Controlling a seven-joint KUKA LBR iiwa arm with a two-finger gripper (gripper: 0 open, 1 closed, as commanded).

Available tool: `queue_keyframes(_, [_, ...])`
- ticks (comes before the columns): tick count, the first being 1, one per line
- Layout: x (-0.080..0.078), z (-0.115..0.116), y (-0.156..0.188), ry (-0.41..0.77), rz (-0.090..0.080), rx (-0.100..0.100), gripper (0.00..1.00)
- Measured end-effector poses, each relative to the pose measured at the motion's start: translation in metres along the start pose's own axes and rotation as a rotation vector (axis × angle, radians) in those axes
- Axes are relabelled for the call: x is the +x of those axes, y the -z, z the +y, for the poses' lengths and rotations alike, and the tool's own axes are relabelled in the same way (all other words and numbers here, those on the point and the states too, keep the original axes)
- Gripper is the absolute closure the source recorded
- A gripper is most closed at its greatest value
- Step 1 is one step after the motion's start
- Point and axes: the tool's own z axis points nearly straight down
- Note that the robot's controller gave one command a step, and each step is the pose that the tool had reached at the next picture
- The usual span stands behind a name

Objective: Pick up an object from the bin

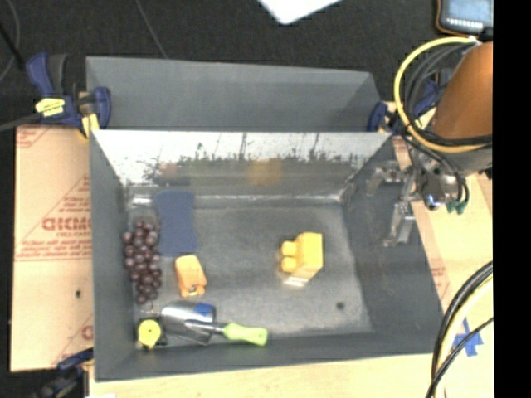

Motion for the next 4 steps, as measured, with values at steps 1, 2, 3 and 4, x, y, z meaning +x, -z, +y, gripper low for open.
queue_keyframes(1, [-0.001,0.001,0.005,0.003,-0.008,0.002,0.00])
queue_keyframes(2, [-0.011,0.013,-0.040,0.049,-0.014,0.004,0.00])
queue_keyframes(3, [-0.008,0.020,-0.075,-0.042,-0.005,-0.001,0.00])
queue_keyframes(4, [-0.021,0.021,-0.107,-0.293,-0.016,0.000,0.00])
